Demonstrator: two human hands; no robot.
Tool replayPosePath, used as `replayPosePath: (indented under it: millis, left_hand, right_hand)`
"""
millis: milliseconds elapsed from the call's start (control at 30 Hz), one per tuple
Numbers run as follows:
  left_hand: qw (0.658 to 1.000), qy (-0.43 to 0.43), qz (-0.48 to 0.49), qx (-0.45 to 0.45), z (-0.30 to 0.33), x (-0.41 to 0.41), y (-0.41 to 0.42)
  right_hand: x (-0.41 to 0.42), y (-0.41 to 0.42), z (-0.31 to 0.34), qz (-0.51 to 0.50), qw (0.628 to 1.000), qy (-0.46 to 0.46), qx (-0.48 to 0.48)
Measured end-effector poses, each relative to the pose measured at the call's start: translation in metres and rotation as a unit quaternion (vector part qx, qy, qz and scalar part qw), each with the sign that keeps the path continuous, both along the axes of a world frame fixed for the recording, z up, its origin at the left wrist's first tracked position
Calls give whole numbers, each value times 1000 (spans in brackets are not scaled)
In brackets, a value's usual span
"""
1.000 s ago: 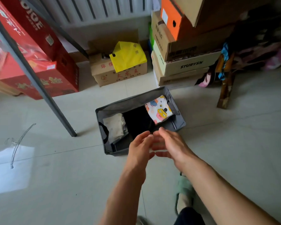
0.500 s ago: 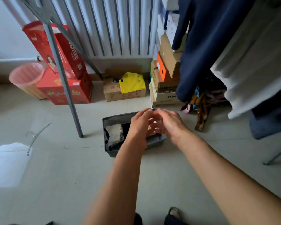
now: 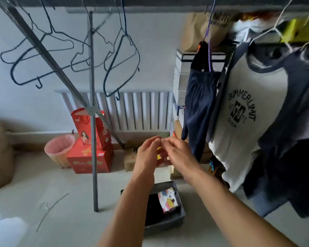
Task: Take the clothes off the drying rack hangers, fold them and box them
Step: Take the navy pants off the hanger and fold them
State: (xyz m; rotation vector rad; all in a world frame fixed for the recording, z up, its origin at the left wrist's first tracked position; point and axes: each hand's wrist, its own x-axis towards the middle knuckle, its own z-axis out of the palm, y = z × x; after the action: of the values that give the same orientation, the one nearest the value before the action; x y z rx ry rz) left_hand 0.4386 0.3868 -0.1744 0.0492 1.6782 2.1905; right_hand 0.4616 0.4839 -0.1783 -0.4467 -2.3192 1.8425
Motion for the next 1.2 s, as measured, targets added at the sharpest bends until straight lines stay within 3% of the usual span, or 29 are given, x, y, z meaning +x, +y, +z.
replayPosePath:
  millis: [200,367,533,633,700,767,833,933,1067,1200]
  left_hand:
    - [996,69,-44,28,62,-6,15]
    - [987,130,-74,59,106,-11,38]
    - [978,176,-89,68,136,-20,59]
    - [971,216,-105,16,144,-27,70]
    - [963,234,-128,-28,148,-31,80]
    - [948,260,-165,-76,154,-32,89]
    - [931,294,-182,-117,159,-31,95]
    - [898,363,-167,-183,163,-34,99]
    - [816,474,-165,-288,167,-37,93]
    - [784,521,-116,-318,168,-31,88]
  right_hand:
    - [2,23,73,-11,990,59,130]
    - [4,40,122,-70,958,127,249]
    - [-3,63,153,-119,942,169,264]
    - [-7,80,172,-191,915,229,271]
    - [-12,96,186,-253,892,211,311]
    - [-24,112,196,-251,901,116,334]
    - [-37,121,198,-198,930,59,305]
    - [-52,127,195,-151,958,73,233]
    - [-52,125,194,-153,968,132,149]
    - [-51,117,206,-138,969,182,99]
